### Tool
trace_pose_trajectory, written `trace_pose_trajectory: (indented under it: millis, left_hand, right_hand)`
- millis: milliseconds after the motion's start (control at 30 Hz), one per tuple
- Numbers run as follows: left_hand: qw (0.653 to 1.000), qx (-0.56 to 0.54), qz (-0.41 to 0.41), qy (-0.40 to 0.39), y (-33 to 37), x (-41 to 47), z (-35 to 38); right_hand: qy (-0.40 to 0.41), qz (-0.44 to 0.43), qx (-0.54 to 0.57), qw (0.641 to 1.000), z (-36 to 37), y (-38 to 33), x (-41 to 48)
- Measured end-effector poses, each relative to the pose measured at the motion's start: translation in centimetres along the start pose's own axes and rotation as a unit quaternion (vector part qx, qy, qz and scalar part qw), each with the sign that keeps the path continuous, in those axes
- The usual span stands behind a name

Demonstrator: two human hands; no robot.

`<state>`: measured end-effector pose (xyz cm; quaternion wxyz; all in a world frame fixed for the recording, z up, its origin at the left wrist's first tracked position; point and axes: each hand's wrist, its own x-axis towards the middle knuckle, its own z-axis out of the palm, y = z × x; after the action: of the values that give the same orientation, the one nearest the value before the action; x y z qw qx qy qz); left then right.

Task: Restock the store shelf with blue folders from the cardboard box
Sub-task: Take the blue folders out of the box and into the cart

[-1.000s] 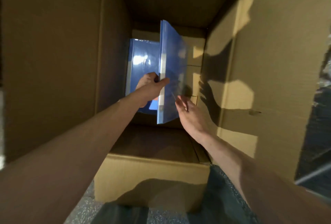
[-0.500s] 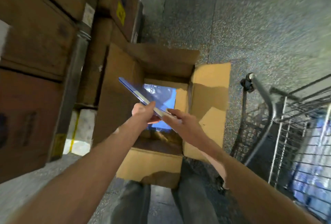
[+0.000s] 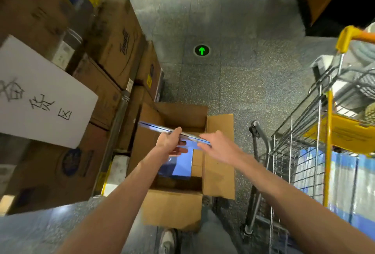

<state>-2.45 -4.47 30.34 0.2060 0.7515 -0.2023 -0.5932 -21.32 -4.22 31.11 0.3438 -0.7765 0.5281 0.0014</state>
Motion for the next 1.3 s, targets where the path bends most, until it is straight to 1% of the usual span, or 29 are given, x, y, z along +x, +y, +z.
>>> trace_pose_trajectory:
  millis: [67, 133, 200, 267, 333, 367, 433, 500, 567, 633, 667, 733, 800, 833, 967, 1033, 1067, 1133, 1167, 1200, 1233, 1300]
  left_hand:
    - [0.993, 0.097, 0.072, 0.000, 0.1, -2.0, -1.7]
    - [0.966, 0.196, 0.169, 0.023, 0.3, -3.5, -3.5]
    - [0.921, 0.275, 0.268, 0.075, 0.3, -5.3, -5.4]
    - [0.880, 0.307, 0.348, 0.106, -0.4, -7.0, -7.4]
    - [0.840, 0.333, 0.417, 0.102, -1.2, -8.6, -9.1]
    - [0.817, 0.353, 0.448, 0.088, -1.4, -9.0, -9.8]
    - [0.757, 0.414, 0.502, 0.051, -2.2, -10.1, -11.2]
    - [0.699, 0.482, 0.528, 0.012, -2.5, -11.4, -11.5]
    - [0.662, 0.524, 0.536, -0.025, -2.3, -12.6, -10.8]
    - [0.639, 0.541, 0.544, -0.052, -1.9, -14.4, -9.5]
    - [0.622, 0.546, 0.559, -0.058, -1.7, -15.3, -8.9]
    - [0.591, 0.546, 0.591, -0.061, -1.2, -16.9, -7.5]
    - [0.589, 0.539, 0.599, -0.066, -0.7, -18.8, -6.4]
    - [0.580, 0.538, 0.607, -0.073, -0.5, -19.9, -5.3]
    - [0.523, 0.516, 0.674, -0.082, -0.1, -24.3, -0.5]
    - [0.492, 0.509, 0.702, -0.079, -0.5, -26.7, 3.0]
    - [0.479, 0.515, 0.707, -0.075, -0.6, -27.9, 4.9]
    - [0.451, 0.530, 0.716, -0.066, -1.3, -30.5, 9.1]
    - [0.445, 0.533, 0.717, -0.061, -1.3, -31.4, 10.3]
    - [0.436, 0.532, 0.723, -0.066, -1.6, -32.7, 12.3]
    - [0.426, 0.533, 0.727, -0.072, -2.1, -34.0, 14.9]
    - [0.422, 0.533, 0.728, -0.079, -2.5, -35.7, 17.5]
  right_hand:
    - [-0.002, 0.002, -0.005, 1.000, -1.9, -1.2, -1.4]
    - [0.003, -0.004, -0.029, 1.000, -3.4, -2.6, -2.8]
    - [0.002, 0.007, -0.046, 0.999, -4.2, -4.3, -4.5]
    - [-0.015, 0.018, -0.053, 0.998, -4.3, -5.9, -6.3]
    - [-0.018, 0.020, -0.060, 0.998, -4.5, -7.4, -8.7]
    - [-0.016, 0.021, -0.064, 0.998, -4.7, -8.1, -9.8]
    - [-0.018, 0.028, -0.081, 0.996, -5.1, -10.0, -12.7]
    - [-0.017, 0.026, -0.096, 0.995, -5.9, -11.0, -15.5]
    - [0.006, 0.025, -0.076, 0.997, -6.9, -11.1, -18.1]
    - [0.031, 0.026, -0.062, 0.997, -7.9, -11.2, -21.3]
    - [0.041, 0.029, -0.047, 0.998, -8.4, -11.5, -23.3]
    - [0.061, 0.051, 0.011, 0.997, -9.5, -11.7, -27.5]
    - [0.083, 0.074, 0.048, 0.993, -10.1, -11.5, -31.3]
    - [0.099, 0.093, 0.061, 0.989, -10.3, -10.9, -33.5]
    - [0.161, 0.161, 0.050, 0.972, -10.9, -7.7, -40.2]
    - [0.229, 0.210, 0.057, 0.949, -10.6, -6.0, -44.0]
    - [0.270, 0.241, 0.051, 0.931, -10.3, -5.0, -45.7]
    - [0.357, 0.296, 0.047, 0.885, -9.2, -2.3, -49.3]
    - [0.401, 0.311, 0.054, 0.860, -8.6, -1.4, -49.8]
    - [0.451, 0.334, 0.072, 0.824, -7.7, -0.5, -51.1]
    - [0.507, 0.354, 0.094, 0.780, -7.0, 0.9, -52.8]
    - [0.599, 0.383, 0.138, 0.689, -5.8, 2.2, -54.0]
